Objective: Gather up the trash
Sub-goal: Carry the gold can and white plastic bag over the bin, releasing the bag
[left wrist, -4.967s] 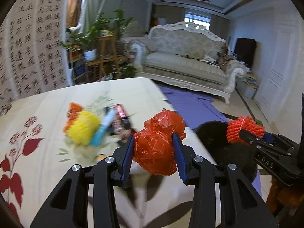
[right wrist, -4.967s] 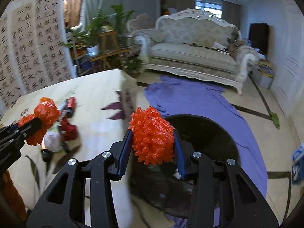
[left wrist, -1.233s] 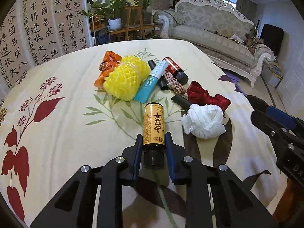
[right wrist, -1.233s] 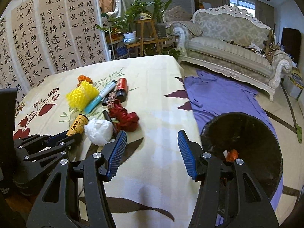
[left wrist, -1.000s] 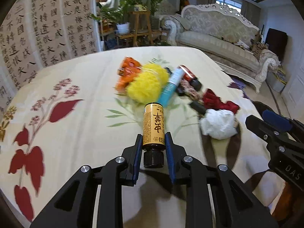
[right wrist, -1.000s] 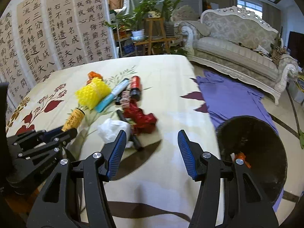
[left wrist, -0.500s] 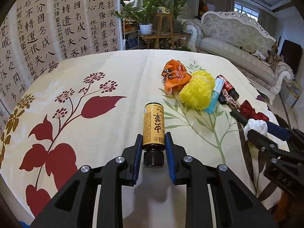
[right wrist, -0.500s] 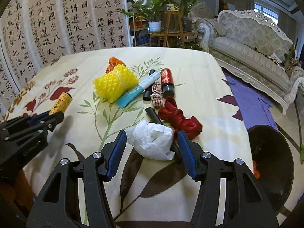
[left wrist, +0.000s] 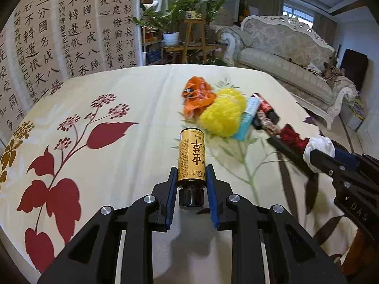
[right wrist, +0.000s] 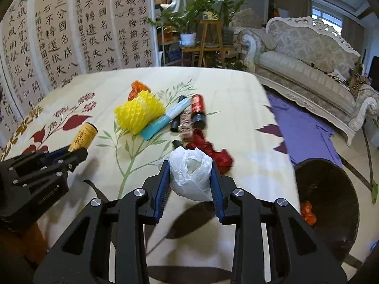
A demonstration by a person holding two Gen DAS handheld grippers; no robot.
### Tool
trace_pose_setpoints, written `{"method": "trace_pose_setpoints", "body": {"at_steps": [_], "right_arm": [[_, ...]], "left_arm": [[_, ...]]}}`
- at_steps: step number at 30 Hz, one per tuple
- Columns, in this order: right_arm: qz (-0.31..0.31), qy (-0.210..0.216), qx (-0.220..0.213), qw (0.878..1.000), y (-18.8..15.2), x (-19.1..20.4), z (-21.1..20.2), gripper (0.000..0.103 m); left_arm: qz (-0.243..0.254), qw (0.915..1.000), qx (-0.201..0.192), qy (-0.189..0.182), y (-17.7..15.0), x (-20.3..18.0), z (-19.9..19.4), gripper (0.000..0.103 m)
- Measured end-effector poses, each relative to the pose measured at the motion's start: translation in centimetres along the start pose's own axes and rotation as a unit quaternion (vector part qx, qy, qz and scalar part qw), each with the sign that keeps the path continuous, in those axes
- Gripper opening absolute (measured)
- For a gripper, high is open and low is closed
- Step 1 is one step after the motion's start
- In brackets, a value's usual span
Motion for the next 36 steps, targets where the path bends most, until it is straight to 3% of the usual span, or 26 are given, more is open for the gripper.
{"method": "trace_pose_setpoints", "body": {"at_steps": [13,23,36], "right_arm": [[0.076,-0.086,0.007,0.993,-4.2,-8.5,-3.5,0.032],[0.141,-0.152,0.016,0.978,-9.0,-15.5,-6.0,0.032],[0.187,-0.177,0.017,0.966,-12.9,-21.0,-6.6,0.032]], "left_arm": [[0.053,0.9961,0.007,-0.070,-1.8,-8.1,-1.0,0.025],[0.113,0.9851,0.008,-0.130,-3.5,-16.4,-1.7,0.025],[0.177,0.9711,0.015,-0.160,-5.5,-25.7,-0.5,0.025]]}}
Point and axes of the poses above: each gripper's, at about its wrist camera, not at the fingertips, and z roughly the way its jaws point, x to its left, y to its top, the point moved 7 cm from there along z, roughly the way its jaws point, and after that the axes turned 14 degrees about -z, right-handed, at the moved point
